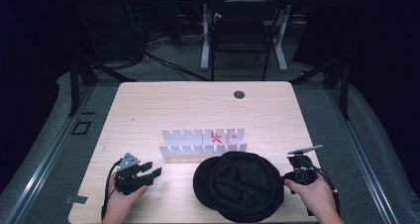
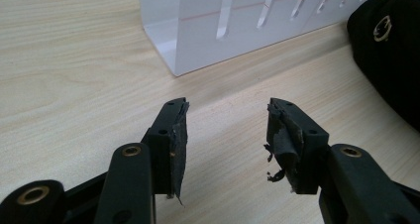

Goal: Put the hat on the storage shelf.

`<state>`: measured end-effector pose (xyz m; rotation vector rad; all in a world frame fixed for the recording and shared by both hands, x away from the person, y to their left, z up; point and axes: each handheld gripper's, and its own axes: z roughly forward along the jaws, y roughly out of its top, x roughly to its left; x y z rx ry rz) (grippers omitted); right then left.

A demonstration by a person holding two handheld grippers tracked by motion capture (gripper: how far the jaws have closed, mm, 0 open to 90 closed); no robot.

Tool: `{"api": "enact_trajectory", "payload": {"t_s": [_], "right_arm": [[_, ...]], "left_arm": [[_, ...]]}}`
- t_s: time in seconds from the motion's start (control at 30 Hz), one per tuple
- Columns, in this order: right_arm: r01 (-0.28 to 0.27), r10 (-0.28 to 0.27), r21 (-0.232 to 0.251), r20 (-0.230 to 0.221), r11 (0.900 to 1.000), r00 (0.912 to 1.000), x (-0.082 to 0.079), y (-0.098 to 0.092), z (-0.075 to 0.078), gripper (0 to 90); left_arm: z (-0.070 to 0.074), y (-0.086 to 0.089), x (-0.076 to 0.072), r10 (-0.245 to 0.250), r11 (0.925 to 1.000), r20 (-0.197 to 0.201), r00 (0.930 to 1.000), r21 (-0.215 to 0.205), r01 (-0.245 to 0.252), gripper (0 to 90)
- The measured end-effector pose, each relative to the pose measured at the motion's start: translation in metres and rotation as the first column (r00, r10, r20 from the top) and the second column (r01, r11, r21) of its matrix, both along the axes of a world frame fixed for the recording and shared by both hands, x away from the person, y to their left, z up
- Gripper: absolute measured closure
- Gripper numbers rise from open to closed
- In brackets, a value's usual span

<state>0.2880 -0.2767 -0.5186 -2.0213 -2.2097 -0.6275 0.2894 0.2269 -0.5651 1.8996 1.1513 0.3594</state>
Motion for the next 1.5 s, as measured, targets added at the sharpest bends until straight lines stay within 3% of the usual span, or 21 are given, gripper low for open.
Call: {"api": "enact_trajectory", "payload": {"t_s": [0.83, 1.23, 1.5], "right_arm": [[0.004, -0.004, 0.018, 0.018, 1.000, 0.9998, 0.000, -0.007, 0.012, 87.2], [-0.022, 0.020, 0.056, 0.035, 0.998, 0.9992, -0.001, -0.009, 0.038, 87.6], [-0.058, 0.056, 0.050, 0.033, 0.997, 0.9979, -0.002, -0.004, 0.057, 87.7]], "left_arm": [[-0.001, 0.000, 0.000, -0.004, 1.0000, -0.009, 1.0000, 0.000, 0.004, 50.8], [0.000, 0.000, 0.000, -0.004, 1.0000, -0.015, 0.9999, 0.003, 0.005, 50.8], [-0.001, 0.000, 0.000, -0.003, 1.0000, -0.014, 0.9999, 0.002, 0.003, 50.8]]}}
